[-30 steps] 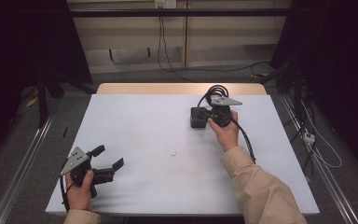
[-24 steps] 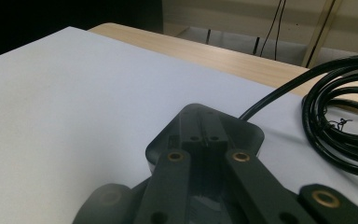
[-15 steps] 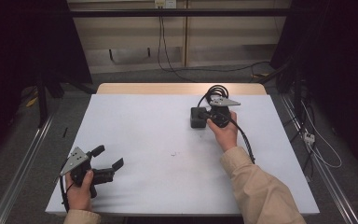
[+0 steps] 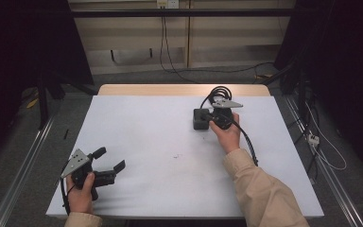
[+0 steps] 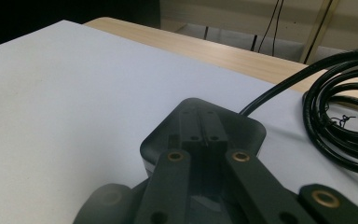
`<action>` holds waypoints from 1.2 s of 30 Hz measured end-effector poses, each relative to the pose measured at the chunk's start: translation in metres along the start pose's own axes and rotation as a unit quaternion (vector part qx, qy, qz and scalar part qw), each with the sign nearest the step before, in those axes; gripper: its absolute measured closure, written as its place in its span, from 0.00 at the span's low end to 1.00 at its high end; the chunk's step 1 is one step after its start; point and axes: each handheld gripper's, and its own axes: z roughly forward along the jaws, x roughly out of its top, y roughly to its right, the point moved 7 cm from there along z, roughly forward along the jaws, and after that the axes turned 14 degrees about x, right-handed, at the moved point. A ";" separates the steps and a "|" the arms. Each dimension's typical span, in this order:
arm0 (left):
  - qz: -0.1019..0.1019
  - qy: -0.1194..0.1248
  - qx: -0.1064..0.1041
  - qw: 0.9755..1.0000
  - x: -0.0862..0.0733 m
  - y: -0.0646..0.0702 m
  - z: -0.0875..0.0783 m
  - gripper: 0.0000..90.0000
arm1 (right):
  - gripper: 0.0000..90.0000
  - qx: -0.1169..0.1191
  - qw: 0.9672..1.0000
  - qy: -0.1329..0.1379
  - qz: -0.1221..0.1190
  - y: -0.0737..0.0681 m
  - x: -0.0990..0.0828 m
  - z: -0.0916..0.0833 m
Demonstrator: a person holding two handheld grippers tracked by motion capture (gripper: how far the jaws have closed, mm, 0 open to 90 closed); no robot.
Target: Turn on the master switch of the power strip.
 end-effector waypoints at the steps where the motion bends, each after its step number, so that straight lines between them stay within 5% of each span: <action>1: 0.000 0.000 0.000 1.000 0.000 0.000 0.000 0.04 | 1.00 -0.001 1.000 0.000 0.000 0.000 0.000 0.000; 36: 0.000 0.002 -0.002 1.000 0.001 0.002 -0.002 0.04 | 1.00 0.000 1.000 -0.002 -0.013 0.000 -0.002 0.002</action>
